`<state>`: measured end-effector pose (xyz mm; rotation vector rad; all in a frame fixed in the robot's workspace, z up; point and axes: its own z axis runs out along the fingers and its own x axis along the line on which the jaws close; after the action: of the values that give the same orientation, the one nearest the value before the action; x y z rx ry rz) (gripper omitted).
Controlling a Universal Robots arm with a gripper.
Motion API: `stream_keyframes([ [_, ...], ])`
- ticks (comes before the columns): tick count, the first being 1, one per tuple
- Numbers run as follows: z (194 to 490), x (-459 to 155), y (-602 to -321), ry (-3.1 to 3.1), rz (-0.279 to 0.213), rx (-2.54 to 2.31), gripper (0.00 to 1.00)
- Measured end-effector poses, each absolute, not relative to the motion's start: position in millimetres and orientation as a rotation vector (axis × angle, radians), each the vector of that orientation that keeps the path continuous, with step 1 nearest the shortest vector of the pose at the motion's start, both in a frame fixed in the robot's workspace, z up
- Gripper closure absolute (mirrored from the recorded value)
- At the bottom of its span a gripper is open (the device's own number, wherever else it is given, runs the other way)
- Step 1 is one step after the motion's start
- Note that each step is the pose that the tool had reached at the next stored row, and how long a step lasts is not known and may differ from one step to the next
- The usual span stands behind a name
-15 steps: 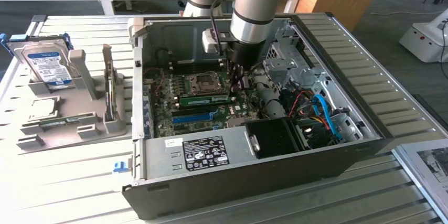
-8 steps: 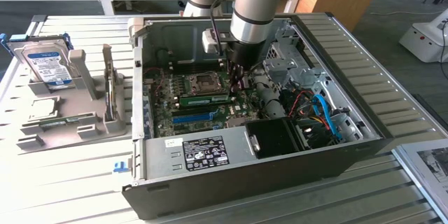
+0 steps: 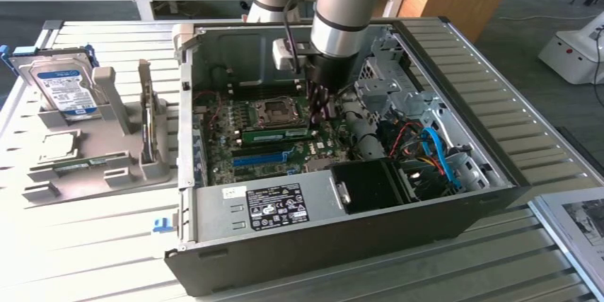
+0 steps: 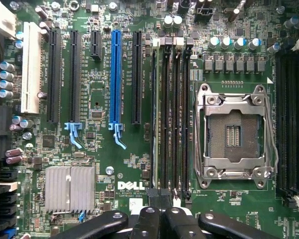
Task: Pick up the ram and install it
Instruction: 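Press down the ram until it locks into place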
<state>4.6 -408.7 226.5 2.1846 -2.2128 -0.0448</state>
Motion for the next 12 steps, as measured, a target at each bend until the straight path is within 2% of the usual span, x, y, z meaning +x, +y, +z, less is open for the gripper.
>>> stream_keyframes([
  [12,241,5,-409,-2.212,-0.046,2.184,0.89],
])
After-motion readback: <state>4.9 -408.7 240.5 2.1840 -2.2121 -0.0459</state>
